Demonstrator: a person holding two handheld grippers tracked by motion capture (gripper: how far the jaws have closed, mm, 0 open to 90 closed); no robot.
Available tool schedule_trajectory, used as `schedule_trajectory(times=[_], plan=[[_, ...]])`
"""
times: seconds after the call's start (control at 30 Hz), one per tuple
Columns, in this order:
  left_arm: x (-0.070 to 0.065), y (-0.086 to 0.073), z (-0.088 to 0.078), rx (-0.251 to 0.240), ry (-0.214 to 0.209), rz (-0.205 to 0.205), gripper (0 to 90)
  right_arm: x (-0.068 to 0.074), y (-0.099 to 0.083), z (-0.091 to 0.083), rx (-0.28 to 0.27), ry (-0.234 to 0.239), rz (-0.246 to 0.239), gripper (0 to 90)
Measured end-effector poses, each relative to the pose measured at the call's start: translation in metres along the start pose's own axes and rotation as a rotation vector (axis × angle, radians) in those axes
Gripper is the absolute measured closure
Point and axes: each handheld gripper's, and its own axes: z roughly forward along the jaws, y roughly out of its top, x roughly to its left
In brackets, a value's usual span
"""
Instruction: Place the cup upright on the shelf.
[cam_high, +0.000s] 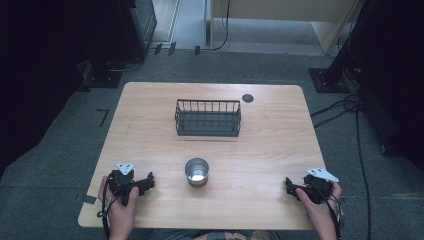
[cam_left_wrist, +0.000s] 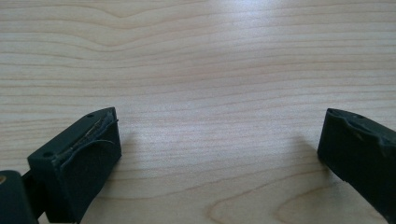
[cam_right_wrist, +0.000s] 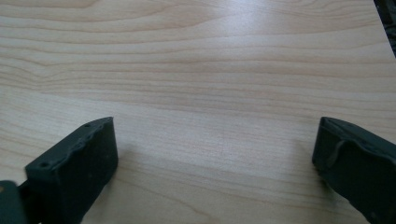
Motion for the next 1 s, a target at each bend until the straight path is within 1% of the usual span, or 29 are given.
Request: schedule_trajectory(times=[0.07,0.13,0.2,0.27,0.3,0.47,0.63,0.67,0.7,0.8,0.83,0.87,0.97,1.0], plan=[[0.000,0.000,0.000,0.000,0.000,0.000,0.0,0.000,0.000,0.000,0.003,-0.006,0.007,0.0],[0.000,0.000,0.000,0.001,0.001,0.000,0.0,0.000,0.003,0.003,0.004,0.001,0.000,0.0],[0.000,0.000,0.000,0.000,0.001,-0.003,0.0,0.000,0.005,0.005,0.001,0.001,0.004,0.0],[0.000,0.000,0.000,0.000,0.001,-0.003,0.0,0.003,0.008,0.006,-0.001,0.008,0.007,2.8],[0.000,0.000,0.000,0.000,0.001,-0.002,0.0,0.008,0.013,0.006,-0.012,0.022,0.004,3.0],[0.000,0.000,0.000,0.000,0.001,-0.003,0.0,0.022,0.029,0.005,-0.034,0.047,-0.038,2.5],[0.000,0.000,0.000,0.001,0.001,-0.002,0.0,0.037,0.042,0.004,-0.059,0.084,-0.056,2.5],[0.000,0.000,0.000,-0.001,0.000,-0.004,0.0,0.037,0.042,0.004,-0.059,0.084,-0.056,2.5],[0.000,0.000,0.000,0.000,0.001,-0.002,0.0,0.042,0.047,0.003,-0.066,0.101,-0.056,2.5],[0.000,0.000,0.000,0.001,0.001,-0.003,0.0,0.050,0.053,0.001,-0.083,0.127,-0.053,2.5],[0.000,0.000,0.000,0.001,0.001,-0.003,0.0,0.050,0.053,0.001,-0.083,0.127,-0.053,2.5],[0.000,0.000,0.000,0.001,0.001,-0.002,0.0,0.056,0.057,-0.001,-0.092,0.144,-0.058,2.5],[0.000,0.000,0.000,0.001,0.001,-0.003,0.0,0.067,0.061,-0.003,-0.104,0.172,-0.085,1.8],[0.000,0.000,0.000,0.001,0.001,-0.003,0.0,0.067,0.061,-0.003,-0.104,0.172,-0.085,1.8]])
